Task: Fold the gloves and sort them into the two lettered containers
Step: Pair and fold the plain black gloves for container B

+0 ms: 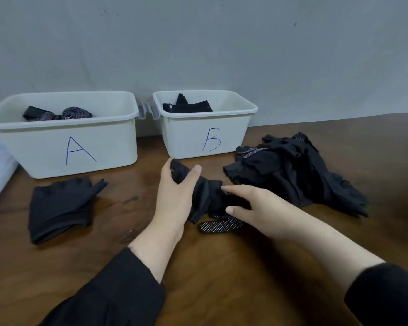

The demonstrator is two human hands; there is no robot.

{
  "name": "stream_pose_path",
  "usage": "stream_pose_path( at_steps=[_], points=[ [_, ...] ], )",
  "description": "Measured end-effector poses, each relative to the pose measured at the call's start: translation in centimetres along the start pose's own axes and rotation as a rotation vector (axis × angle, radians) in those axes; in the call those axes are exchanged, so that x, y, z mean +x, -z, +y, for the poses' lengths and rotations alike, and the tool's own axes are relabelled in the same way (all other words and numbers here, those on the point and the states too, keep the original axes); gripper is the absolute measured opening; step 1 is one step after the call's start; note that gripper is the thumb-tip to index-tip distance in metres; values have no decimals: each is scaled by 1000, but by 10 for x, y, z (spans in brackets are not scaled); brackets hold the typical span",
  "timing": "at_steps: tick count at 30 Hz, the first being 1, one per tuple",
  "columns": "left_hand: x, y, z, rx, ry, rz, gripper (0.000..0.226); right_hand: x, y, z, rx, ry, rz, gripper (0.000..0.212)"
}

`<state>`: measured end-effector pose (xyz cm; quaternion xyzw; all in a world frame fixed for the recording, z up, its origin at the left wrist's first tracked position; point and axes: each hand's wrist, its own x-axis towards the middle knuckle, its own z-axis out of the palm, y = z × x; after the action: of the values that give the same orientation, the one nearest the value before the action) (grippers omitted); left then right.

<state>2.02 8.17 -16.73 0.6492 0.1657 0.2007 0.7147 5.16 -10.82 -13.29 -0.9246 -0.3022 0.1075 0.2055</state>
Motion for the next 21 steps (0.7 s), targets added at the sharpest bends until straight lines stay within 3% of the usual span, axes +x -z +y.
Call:
stream_pose_path(
  at_steps=[4, 11, 17, 19, 21],
  points=[
    [8, 13, -9, 70, 8, 12, 56, 9, -19, 3, -119, -60, 77, 72],
    [16, 37, -5, -25, 33, 132, 48, 10, -20, 9, -187, -12, 211, 35],
    [24, 57, -3, -196, 71, 155, 46, 9, 50, -1, -86, -19, 566, 30],
    [22, 58, -1, -247, 84, 111, 45, 18, 81, 0, -111, -61, 585, 30],
    [20, 58, 1, -242, 85, 42, 44, 29, 100, -1, -296, -193, 477, 38]
  ],
)
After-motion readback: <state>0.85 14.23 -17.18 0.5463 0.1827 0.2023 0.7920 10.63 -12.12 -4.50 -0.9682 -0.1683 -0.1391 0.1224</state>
